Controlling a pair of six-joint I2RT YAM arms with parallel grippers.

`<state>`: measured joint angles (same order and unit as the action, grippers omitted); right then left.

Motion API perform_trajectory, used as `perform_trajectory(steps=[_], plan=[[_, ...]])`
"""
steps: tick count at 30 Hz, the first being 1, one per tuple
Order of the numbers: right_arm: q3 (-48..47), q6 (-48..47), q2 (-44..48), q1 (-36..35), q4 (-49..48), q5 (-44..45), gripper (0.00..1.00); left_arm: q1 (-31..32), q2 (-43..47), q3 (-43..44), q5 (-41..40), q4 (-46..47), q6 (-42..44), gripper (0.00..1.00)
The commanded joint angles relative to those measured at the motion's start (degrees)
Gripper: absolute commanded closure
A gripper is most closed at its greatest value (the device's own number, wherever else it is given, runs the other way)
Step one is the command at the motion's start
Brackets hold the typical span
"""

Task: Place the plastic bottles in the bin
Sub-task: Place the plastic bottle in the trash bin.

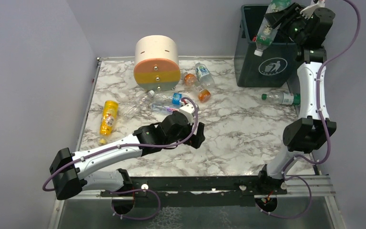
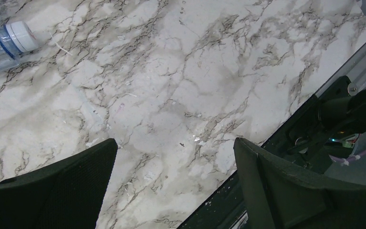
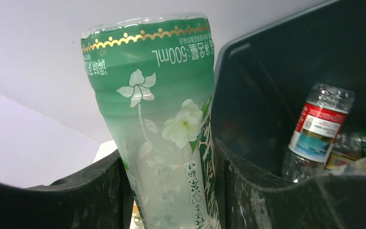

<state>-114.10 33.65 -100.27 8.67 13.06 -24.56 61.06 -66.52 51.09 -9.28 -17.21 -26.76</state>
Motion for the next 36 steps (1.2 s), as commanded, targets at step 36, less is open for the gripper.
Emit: perform_trajectory(steps=[36], plan=[[-8.1, 11.8, -16.1, 4.8, -24.0, 5.5, 0.3, -10.5, -1.4, -3.0, 9.9, 5.2, 1.5, 0.01]])
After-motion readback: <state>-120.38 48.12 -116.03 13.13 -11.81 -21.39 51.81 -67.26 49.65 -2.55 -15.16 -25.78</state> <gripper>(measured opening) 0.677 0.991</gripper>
